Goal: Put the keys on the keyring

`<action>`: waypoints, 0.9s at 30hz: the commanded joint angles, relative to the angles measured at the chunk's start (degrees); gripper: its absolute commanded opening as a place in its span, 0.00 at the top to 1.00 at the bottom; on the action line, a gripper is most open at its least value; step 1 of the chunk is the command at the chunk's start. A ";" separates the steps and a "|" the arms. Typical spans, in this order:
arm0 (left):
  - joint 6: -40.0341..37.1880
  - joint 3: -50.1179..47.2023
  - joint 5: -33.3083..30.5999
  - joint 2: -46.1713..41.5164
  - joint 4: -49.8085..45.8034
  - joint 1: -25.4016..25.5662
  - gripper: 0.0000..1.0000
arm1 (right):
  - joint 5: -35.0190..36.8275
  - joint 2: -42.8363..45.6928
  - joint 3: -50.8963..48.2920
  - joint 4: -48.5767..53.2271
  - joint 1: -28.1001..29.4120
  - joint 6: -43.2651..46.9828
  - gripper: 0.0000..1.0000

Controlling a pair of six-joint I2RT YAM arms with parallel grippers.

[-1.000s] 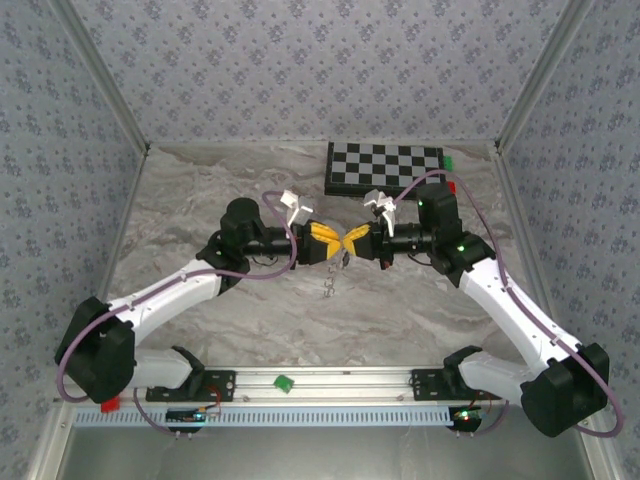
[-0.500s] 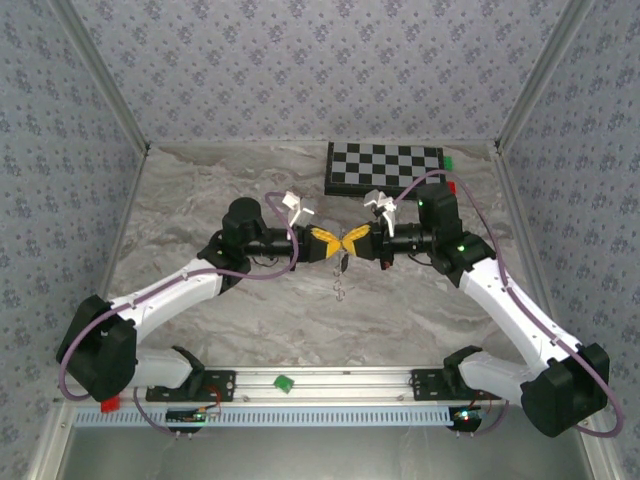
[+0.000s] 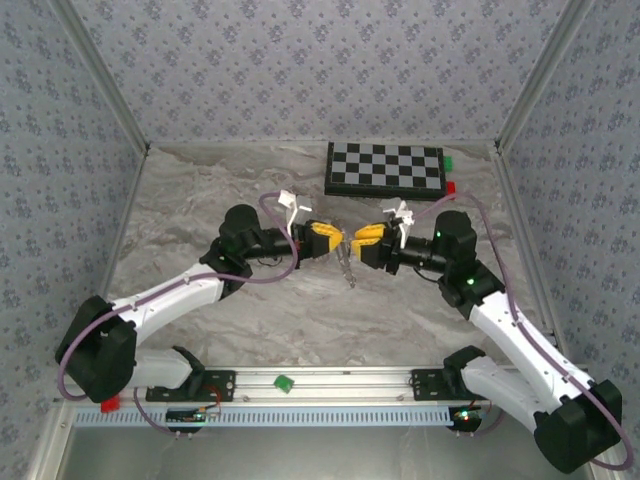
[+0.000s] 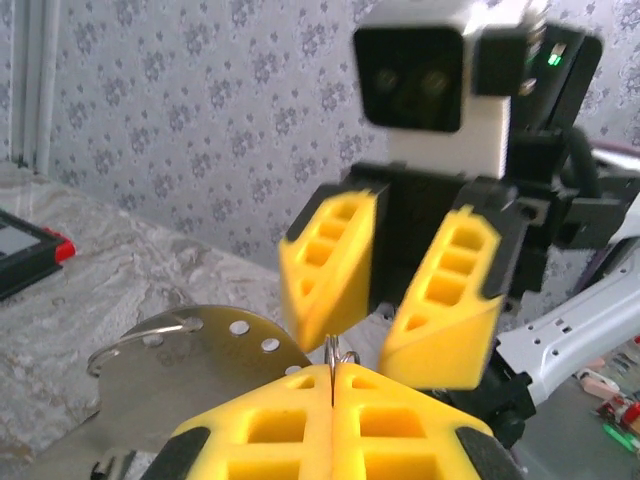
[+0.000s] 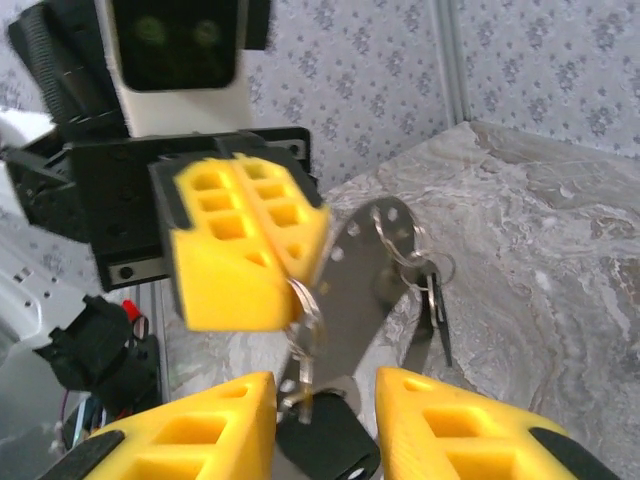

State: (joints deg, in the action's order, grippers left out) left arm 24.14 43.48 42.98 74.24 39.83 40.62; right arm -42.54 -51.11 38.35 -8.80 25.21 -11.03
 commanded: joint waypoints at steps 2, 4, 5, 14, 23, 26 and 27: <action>2.55 -1.37 -4.79 -1.69 11.14 0.67 1.00 | 3.29 0.32 -4.93 -16.46 -0.10 -11.22 0.66; 2.93 -1.43 -6.38 -1.39 12.22 0.80 1.00 | 3.84 -0.14 -7.08 -23.21 -0.16 -15.27 0.63; 3.06 -1.41 -6.99 -1.22 12.80 0.79 1.00 | 3.96 -0.37 -7.68 -26.23 -0.17 -16.48 0.63; 4.15 -1.39 -10.54 -0.05 17.38 0.89 1.00 | 3.82 -2.47 -7.68 -34.97 -0.50 -21.33 0.64; 4.75 -0.66 -9.31 1.08 17.56 1.12 1.00 | 2.27 -4.08 -4.74 -35.29 -0.44 -21.21 0.63; 4.78 -0.59 -9.06 1.26 17.39 1.21 1.00 | 1.29 -5.58 -4.10 -36.43 -0.36 -21.57 0.63; 4.77 -0.59 -9.06 1.33 17.25 1.20 1.00 | 0.93 -5.94 -3.78 -36.58 -0.34 -21.72 0.63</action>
State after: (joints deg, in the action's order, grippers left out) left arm 28.18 41.78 33.39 75.55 53.47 41.41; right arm -39.88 -56.38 32.25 -42.39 24.73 -31.79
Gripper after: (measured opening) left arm 0.045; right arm 0.367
